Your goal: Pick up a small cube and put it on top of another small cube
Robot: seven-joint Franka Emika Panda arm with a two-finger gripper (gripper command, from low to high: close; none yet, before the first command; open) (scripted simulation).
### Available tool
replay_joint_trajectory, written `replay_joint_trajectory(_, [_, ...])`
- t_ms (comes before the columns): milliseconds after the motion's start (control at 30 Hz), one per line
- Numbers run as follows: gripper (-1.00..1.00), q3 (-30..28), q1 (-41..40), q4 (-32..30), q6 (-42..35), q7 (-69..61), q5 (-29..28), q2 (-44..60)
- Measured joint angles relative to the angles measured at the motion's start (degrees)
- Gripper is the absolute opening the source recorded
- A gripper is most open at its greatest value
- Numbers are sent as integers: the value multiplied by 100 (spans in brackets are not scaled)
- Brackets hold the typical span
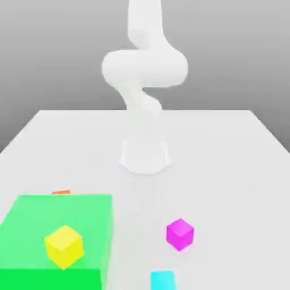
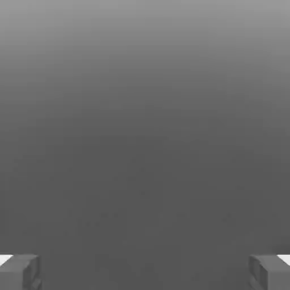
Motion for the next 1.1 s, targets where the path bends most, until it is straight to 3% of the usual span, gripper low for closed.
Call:
replay_joint_trajectory(667, [0, 30, 1144, -2548, 2820, -2274, 19, 4244])
replay_joint_trajectory(900, [0, 35, 1142, -2408, 3971, -2321, -47, 5695])
replay_joint_trajectory(933, [-100, 40, 1138, -2385, 4072, -2321, -45, 5820])
replay_joint_trajectory(1100, [-100, 41, 1137, -2385, 4066, -2309, -57, 5819])
